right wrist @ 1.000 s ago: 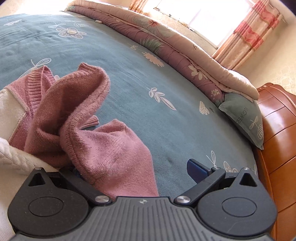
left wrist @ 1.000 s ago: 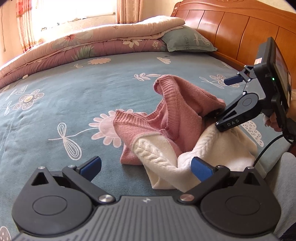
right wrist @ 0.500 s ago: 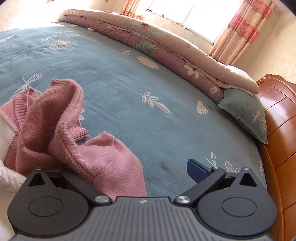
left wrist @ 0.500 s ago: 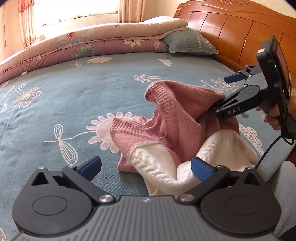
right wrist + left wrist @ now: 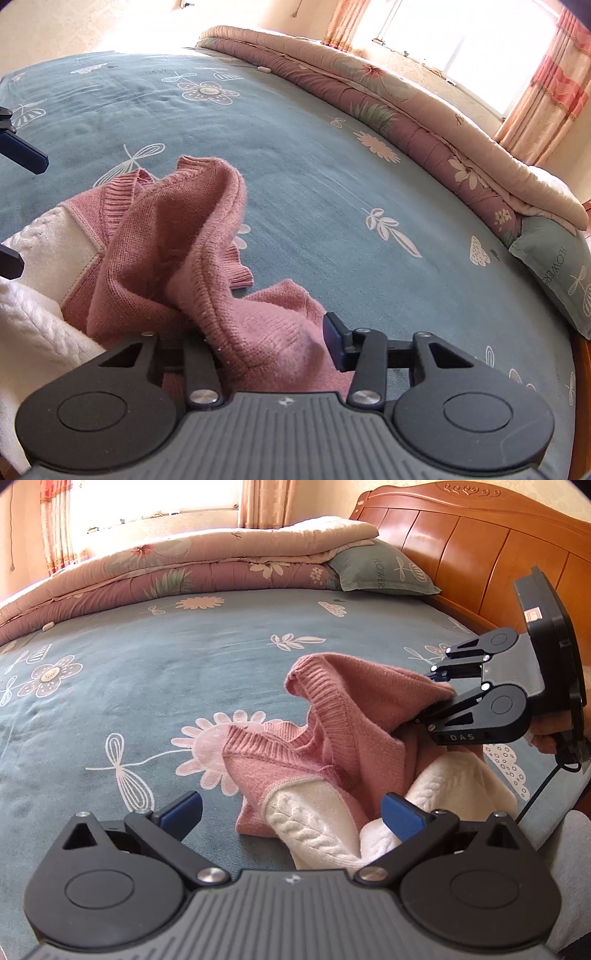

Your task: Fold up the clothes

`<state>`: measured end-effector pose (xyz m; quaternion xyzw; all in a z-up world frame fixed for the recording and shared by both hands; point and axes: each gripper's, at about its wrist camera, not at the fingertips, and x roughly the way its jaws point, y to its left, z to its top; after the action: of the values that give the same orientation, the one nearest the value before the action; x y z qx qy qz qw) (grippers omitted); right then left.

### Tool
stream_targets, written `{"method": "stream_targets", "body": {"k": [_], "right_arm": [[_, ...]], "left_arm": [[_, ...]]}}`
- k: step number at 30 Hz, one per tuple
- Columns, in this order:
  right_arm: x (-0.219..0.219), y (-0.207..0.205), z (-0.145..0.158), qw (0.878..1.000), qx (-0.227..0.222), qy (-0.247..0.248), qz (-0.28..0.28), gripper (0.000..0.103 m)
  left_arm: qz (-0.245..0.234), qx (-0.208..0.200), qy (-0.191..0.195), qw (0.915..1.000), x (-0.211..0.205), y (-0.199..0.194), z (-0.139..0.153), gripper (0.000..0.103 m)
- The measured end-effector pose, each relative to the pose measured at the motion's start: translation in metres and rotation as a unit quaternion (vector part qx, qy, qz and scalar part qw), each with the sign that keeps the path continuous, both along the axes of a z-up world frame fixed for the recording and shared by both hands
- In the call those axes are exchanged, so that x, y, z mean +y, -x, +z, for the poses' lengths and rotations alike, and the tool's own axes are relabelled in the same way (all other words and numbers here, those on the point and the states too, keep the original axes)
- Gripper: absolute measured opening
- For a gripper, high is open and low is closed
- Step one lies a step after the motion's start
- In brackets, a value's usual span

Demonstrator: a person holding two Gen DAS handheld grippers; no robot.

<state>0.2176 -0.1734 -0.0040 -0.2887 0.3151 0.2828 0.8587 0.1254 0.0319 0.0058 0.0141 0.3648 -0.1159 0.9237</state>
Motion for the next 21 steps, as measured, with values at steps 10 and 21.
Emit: {"method": "stream_targets", "body": {"k": [10, 21], "right_arm": [[-0.027, -0.04, 0.018, 1.0, -0.004, -0.008, -0.027, 0.023], [-0.08, -0.147, 0.01, 0.988, 0.08, -0.031, -0.131, 0.023]], "left_arm": [[0.017, 0.001, -0.001, 0.9998, 0.008, -0.015, -0.002, 0.102], [0.024, 0.003, 0.013, 0.9996, 0.017, -0.036, -0.009, 0.102]]}}
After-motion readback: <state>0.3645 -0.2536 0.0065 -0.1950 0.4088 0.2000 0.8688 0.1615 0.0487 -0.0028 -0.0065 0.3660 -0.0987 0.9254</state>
